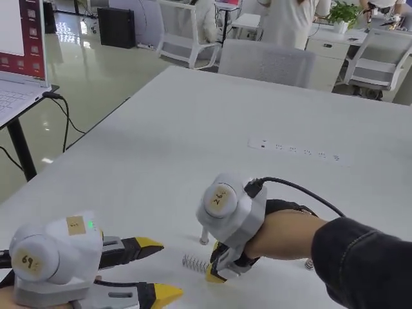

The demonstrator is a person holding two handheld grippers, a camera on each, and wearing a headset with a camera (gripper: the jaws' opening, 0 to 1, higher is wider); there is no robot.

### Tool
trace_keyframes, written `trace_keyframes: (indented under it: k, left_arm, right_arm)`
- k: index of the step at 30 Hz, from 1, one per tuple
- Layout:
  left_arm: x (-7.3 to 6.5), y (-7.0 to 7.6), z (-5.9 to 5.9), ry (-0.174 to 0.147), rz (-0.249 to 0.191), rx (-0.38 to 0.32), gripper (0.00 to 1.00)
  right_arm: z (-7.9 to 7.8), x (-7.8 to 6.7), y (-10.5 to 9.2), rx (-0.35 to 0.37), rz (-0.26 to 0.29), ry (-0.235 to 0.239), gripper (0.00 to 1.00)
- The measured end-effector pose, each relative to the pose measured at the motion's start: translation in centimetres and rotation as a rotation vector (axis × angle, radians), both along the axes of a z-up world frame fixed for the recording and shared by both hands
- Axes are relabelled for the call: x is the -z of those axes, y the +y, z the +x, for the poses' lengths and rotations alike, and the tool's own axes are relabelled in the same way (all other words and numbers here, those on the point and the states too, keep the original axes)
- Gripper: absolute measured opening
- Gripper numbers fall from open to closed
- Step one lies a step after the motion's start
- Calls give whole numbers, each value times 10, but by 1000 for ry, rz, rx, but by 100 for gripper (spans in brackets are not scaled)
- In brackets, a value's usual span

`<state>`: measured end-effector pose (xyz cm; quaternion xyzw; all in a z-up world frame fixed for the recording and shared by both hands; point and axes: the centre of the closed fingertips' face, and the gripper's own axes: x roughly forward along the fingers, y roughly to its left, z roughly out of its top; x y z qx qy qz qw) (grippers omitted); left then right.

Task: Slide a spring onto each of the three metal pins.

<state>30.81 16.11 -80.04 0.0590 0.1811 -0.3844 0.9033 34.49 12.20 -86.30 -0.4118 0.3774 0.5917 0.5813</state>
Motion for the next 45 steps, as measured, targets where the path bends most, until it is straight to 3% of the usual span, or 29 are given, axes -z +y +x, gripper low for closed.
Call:
trace_keyframes:
  k: [25,34,45]
  left_arm:
    - [0,2,2,6,-5,-17,46]
    - [-1,-1,2,7,3,-2,45]
    - [-1,-8,1,3,20,30,42]
  right_arm:
    - [2,2,-2,8,-18,-17,8]
    - [-2,-19,-5,4,-4,-10,8]
    - [-11,-48,-1,-23,50,-5,7]
